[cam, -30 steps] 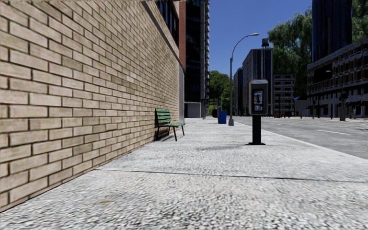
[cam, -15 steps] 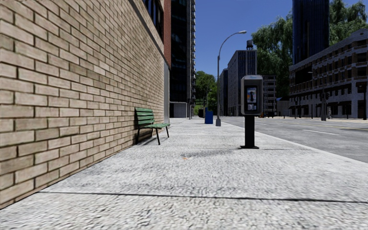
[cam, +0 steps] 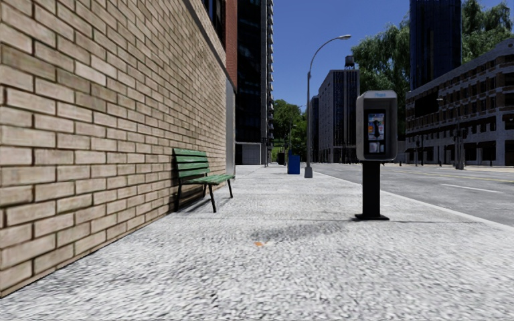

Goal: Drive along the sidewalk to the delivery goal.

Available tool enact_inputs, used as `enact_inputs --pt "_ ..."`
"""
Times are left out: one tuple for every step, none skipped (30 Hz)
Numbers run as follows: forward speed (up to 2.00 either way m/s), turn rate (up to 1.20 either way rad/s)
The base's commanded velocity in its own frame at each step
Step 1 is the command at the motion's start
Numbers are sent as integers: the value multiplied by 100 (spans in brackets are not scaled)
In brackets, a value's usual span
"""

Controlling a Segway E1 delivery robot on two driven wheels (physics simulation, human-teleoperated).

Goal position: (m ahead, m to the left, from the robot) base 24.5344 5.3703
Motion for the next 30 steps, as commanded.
enact_inputs --pt "200 0" --pt "200 0" --pt "200 0" --pt "200 0" --pt "200 0" --pt "200 0" --pt "200 0" --pt "200 0" --pt "200 0" --pt "200 -24" --pt "200 -25" --pt "200 -25" --pt "200 -25" --pt "200 -25" --pt "200 -25" --pt "200 -25" --pt "200 -25" --pt "200 -26" --pt "200 -26" --pt "200 -26" --pt "200 -26" --pt "200 -26" --pt "200 -26" --pt "200 -26" --pt "200 -26" --pt "200 -26" --pt "200 -26" --pt "200 -26" --pt "200 -6" --pt "200 -6"
